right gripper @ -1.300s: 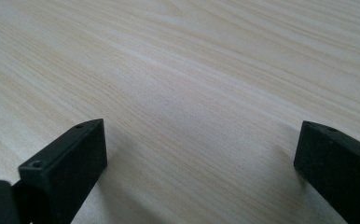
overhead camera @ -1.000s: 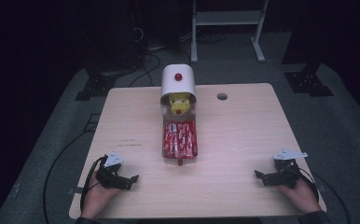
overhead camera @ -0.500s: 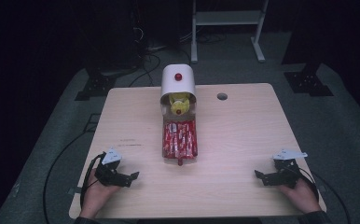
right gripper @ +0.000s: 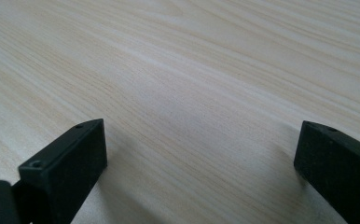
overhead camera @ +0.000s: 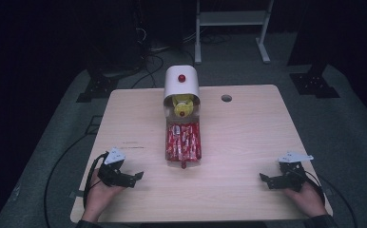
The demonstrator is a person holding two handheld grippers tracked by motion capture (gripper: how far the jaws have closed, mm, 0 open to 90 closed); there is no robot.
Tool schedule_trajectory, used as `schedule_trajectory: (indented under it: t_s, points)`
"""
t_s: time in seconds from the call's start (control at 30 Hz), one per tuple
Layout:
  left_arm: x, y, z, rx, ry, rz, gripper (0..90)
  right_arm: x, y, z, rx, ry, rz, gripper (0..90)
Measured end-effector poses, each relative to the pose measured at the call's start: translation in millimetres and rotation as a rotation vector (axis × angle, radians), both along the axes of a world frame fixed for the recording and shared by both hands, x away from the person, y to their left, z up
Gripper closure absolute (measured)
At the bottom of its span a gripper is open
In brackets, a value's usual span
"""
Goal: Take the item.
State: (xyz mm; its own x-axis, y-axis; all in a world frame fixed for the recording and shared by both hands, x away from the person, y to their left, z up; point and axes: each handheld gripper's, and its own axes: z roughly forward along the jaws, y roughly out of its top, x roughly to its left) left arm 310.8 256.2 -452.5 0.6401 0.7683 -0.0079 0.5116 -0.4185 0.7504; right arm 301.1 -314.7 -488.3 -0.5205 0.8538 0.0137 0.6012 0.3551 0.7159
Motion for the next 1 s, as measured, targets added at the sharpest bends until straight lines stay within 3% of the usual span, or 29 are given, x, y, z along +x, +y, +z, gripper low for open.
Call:
schedule_trajectory:
  t_s: [1.0]
  points:
    - [13.0,-10.6,18.3,-0.042,-0.011,-0.011,0.0,0.0,-0.1,0.0,-0.002,0.0,0.001,1.5]
